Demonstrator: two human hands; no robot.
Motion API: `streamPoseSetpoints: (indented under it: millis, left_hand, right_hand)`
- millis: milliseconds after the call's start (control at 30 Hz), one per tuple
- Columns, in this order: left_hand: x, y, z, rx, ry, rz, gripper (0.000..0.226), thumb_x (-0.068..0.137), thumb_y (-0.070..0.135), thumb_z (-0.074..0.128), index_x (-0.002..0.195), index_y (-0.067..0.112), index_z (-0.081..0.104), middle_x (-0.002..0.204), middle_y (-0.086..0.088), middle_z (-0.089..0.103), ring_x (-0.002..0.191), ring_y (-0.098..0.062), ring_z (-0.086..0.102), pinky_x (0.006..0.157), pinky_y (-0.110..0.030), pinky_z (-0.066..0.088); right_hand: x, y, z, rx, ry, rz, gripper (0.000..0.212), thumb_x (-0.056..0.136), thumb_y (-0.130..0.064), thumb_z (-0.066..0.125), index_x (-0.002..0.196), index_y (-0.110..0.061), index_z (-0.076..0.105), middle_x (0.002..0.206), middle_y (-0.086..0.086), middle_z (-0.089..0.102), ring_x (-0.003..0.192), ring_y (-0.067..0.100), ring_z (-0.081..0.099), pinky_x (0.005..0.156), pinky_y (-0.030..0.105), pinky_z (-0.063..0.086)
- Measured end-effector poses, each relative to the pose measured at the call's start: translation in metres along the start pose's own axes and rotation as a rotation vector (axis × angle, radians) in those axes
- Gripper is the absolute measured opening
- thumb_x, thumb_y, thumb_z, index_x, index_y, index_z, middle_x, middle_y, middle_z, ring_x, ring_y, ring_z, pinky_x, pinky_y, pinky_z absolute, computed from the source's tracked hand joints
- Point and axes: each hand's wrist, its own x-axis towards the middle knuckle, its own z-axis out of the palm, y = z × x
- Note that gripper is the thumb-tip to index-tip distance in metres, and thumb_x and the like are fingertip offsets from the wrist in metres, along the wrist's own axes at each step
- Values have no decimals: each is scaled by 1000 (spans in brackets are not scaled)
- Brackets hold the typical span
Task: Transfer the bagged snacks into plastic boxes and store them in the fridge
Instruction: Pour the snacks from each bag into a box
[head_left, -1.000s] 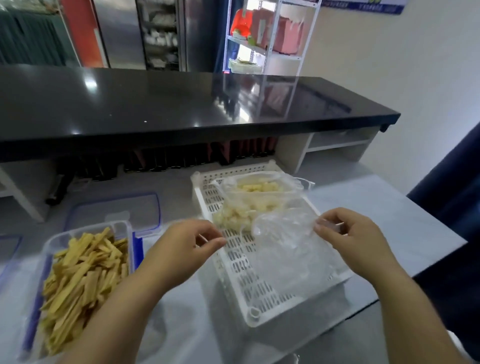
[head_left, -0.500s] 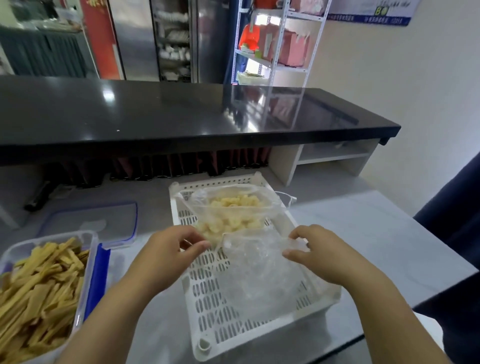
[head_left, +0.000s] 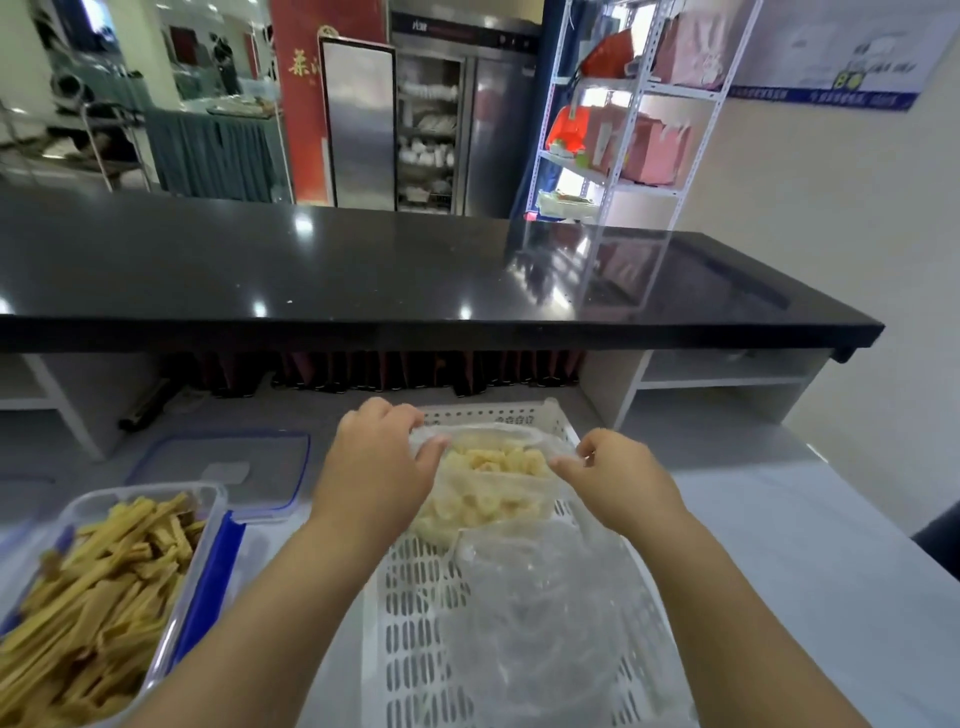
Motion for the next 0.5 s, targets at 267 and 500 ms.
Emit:
streamPoseSetpoints:
  millis: [267,500]
  left_hand:
    - [13,-5,24,116,-359,-322,39,89,18,51,52,13,39,57,-5,43,51,-22,41,43,-25,28]
    - [21,1,7,-344,-209,-332,32,95,18,48,76,-3,62,64,-7,60,59,-19,56,52,-27,38]
  right_hand:
    - [25,1,10,95,-84,-45,46,92,-27,55,54,-15,32,50,0,33,48,18,30,49,28,26]
    - [38,-12,1,301,81,-183,41,96,-20,49,57,-11,40,51,-2,35,47,13,29,45,24,23]
